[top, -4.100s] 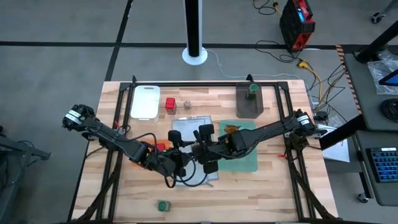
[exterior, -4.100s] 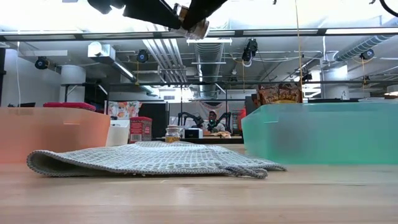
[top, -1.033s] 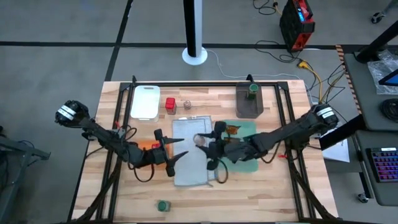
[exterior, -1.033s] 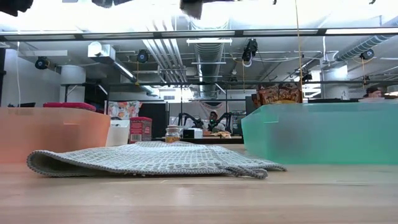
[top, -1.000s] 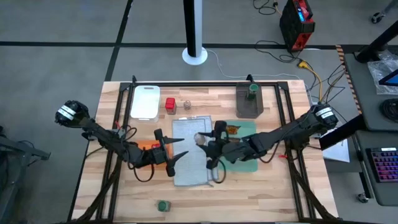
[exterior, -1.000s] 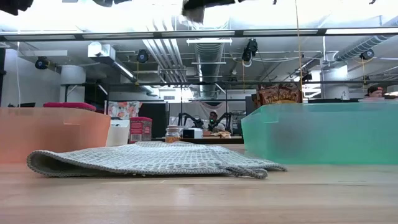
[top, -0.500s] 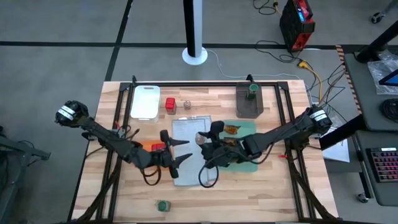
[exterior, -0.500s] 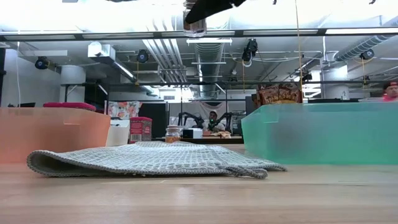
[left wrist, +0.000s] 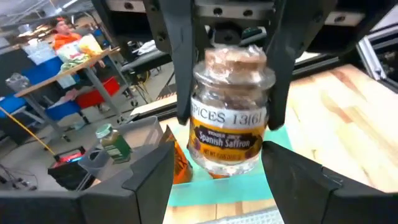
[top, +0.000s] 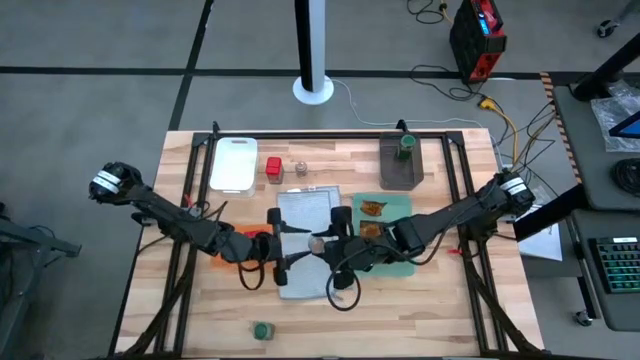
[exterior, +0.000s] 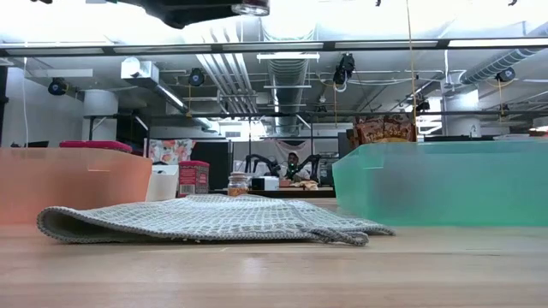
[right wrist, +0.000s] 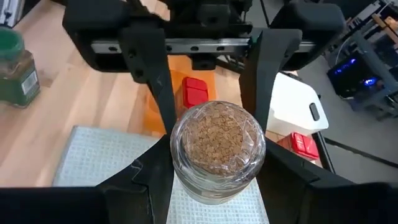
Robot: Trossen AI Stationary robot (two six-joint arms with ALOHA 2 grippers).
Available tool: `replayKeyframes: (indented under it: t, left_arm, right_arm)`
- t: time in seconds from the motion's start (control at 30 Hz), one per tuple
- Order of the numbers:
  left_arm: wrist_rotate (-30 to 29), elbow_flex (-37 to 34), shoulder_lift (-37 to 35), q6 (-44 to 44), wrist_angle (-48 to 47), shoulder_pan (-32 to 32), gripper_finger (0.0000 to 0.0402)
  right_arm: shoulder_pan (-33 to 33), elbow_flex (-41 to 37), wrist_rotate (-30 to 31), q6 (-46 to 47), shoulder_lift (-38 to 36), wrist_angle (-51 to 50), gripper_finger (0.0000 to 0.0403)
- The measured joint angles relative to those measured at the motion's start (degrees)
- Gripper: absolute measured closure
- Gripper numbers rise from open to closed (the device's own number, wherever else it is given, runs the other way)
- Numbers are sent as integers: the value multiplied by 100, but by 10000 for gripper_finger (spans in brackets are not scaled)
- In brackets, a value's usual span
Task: Sort spices by type
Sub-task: Put the bottom brown seasoning bottle into the white bin
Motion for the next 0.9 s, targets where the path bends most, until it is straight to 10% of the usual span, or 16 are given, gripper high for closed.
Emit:
replayKeyframes:
  t: [0.9]
  left_arm:
    - [322,91,30,-51,202,287,178]
  right_arm:
    - [-39,-4,41,2,31,539,226]
